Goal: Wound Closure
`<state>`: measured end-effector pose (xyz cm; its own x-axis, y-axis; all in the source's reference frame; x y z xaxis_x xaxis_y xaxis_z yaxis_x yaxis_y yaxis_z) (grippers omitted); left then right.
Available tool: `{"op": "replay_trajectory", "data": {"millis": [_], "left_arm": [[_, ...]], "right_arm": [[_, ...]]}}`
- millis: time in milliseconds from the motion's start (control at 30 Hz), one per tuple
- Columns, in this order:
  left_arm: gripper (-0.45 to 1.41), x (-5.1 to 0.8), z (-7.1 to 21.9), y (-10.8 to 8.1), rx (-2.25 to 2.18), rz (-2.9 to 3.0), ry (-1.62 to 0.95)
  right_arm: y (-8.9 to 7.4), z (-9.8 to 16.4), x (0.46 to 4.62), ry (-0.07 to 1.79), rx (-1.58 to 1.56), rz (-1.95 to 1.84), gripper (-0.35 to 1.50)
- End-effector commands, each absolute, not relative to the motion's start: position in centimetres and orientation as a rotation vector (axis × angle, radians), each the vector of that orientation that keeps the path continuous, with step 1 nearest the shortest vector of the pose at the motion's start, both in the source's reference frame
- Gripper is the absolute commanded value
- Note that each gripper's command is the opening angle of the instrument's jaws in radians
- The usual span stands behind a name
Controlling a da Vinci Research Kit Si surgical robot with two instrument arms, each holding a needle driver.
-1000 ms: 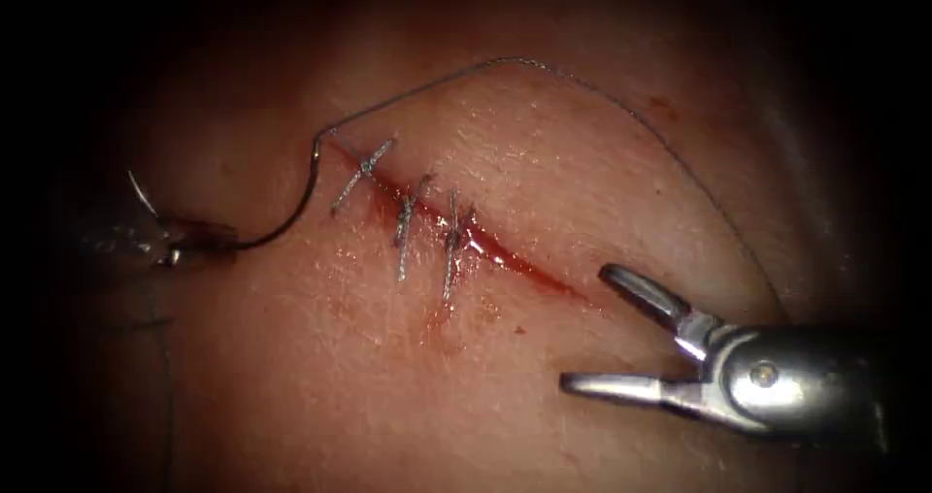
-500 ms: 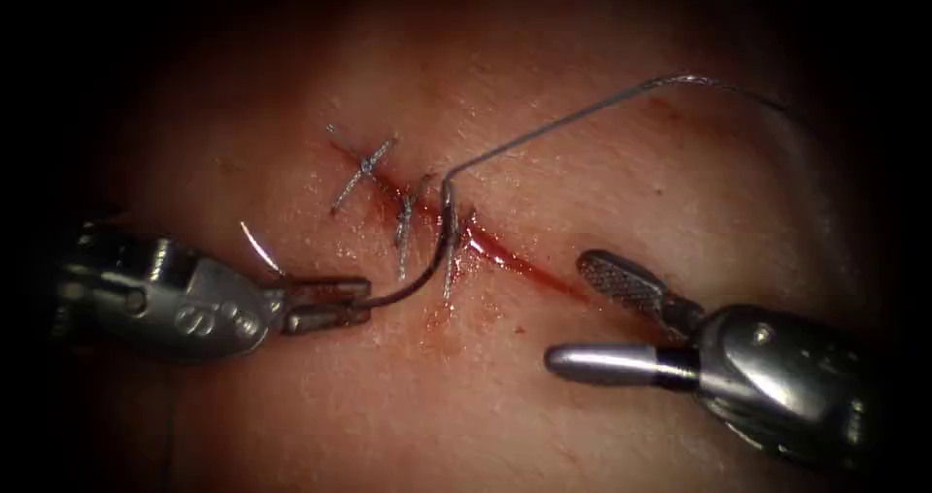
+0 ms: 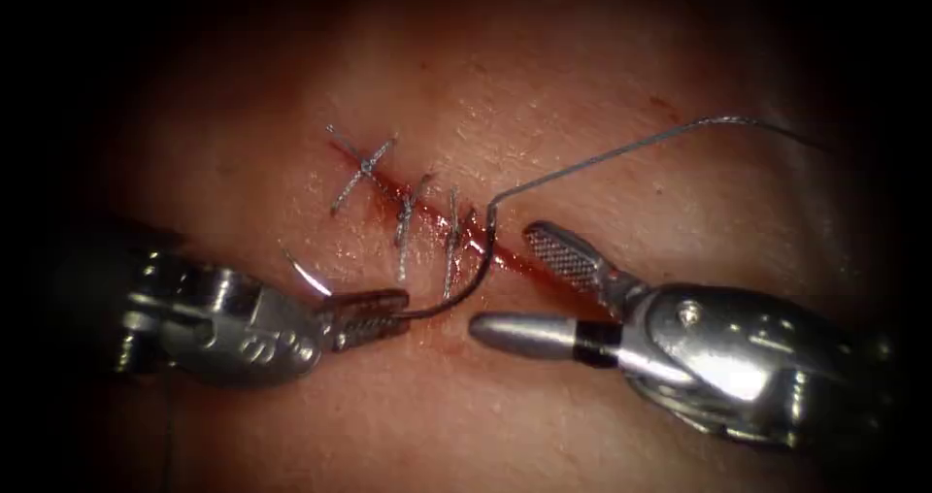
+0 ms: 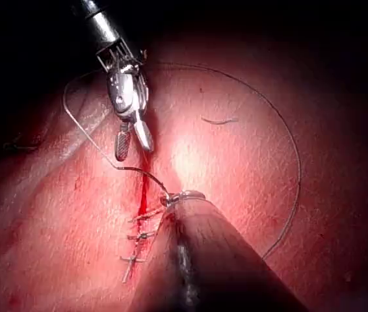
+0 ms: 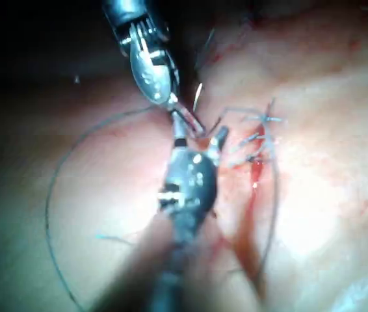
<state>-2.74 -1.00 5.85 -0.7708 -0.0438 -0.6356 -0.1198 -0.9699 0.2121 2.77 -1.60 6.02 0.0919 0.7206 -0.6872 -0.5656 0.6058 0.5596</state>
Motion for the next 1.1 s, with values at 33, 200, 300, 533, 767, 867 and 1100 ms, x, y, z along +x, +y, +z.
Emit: {"op": "replay_trajectory", "data": {"millis": [33, 200, 300, 533, 767, 867, 1100], "left_arm": [[-0.45, -2.79, 5.91, -1.04, -1.047, 2.891, 0.375], [-0.45, -2.8, 5.9, -1.04, -1.039, 2.886, 0.391], [-0.45, -2.8, 5.9, -1.05, -1.034, 2.887, 0.4], [-0.45, -2.83, 5.87, -1.08, -1.032, 2.883, 0.419], [-0.45, -2.84, 5.86, -1.09, -1.042, 2.886, 0.428], [-0.45, -2.85, 5.84, -1.09, -1.046, 2.885, 0.438], [0.78, -2.86, 5.77, -1.02, -1.181, 2.769, 0.263]], "right_arm": [[-1.66, 6.08, 2.86, 1.107, 0.143, 0.972, 0.81], [-1.66, 6.09, 2.91, 1.079, 0.11, 0.994, 0.78], [-1.67, 6.1, 2.95, 1.065, 0.112, 0.991, 0.62], [-1.68, 6.21, 3.05, 1.047, 0.09, 1.0, 0.49], [-1.64, 6.24, 3.06, 1.043, 0.106, 1.004, -0.35], [-1.62, 6.3, 3.02, 1.041, 0.103, 1.005, -0.35], [-1.55, 6.29, 2.82, 1.037, 0.073, 0.968, -0.35]]}}
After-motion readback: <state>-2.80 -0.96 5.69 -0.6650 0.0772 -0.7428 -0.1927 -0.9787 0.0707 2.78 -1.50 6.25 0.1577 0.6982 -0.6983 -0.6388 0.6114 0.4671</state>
